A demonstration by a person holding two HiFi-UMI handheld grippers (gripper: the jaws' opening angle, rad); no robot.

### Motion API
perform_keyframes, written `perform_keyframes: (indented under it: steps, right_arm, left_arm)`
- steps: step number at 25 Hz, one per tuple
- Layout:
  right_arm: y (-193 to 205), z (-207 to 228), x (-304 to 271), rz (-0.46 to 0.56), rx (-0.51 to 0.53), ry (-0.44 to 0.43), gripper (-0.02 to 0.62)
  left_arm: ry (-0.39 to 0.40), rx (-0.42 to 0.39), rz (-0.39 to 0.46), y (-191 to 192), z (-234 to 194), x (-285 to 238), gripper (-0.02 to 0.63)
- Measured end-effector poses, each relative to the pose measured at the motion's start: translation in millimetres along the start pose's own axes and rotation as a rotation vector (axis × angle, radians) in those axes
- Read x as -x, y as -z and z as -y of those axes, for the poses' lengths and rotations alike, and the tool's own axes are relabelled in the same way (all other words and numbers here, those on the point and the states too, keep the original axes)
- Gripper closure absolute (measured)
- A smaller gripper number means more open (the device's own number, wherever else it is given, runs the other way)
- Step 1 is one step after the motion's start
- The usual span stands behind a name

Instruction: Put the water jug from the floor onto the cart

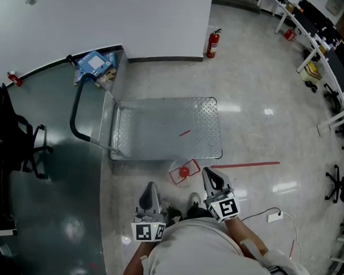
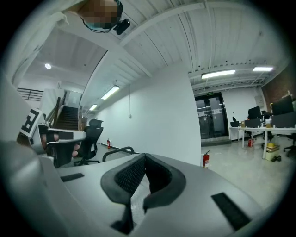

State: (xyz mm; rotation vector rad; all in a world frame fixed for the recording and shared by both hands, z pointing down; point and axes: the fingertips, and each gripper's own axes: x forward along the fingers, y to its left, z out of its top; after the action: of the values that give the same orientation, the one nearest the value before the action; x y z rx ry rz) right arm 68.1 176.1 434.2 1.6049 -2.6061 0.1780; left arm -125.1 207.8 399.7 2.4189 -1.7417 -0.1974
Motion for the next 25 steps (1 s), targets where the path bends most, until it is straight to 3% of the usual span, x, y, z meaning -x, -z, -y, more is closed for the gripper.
perform_keyframes:
  steps: [4,8,9,11,18,21,25]
  right_arm:
    - [43,19,-29,-0.153,-0.002,0.050,0.581]
    - [114,31,-65,-0.386,-0.027,0.017,0.578]
    - [138,31,-72,-0.459,-0.041,-0.002,0.564]
    - [190,26,-83,-0.605,-0.073,-0.045,0.454]
    - [369,16,-98,-1.024,-0.109,-0.119,0.379]
    - [427,14,-98,-1.128,-0.089,-0.140,0.356]
    - [475,6,-96,-1.227,-0.077,-0.164,0.333]
  left_arm:
    - [-0.011,0.012,-0.033,11,-5,-5,0.603]
    - [-0.023,0.025,-0.063,26,-7,-15,0.603]
    - [-0.027,0.031,-0.071,30,-7,-16,0.603]
    - [-0.034,0.042,-0.084,36,-9,-19,0.603]
    - [-0.037,0.054,-0.121,72,-19,-31,0.603]
    - [-0.048,0.053,-0.159,92,-28,-30,0.603]
    - [-0.090,0.066,-0.203,117,-46,-25,0.603]
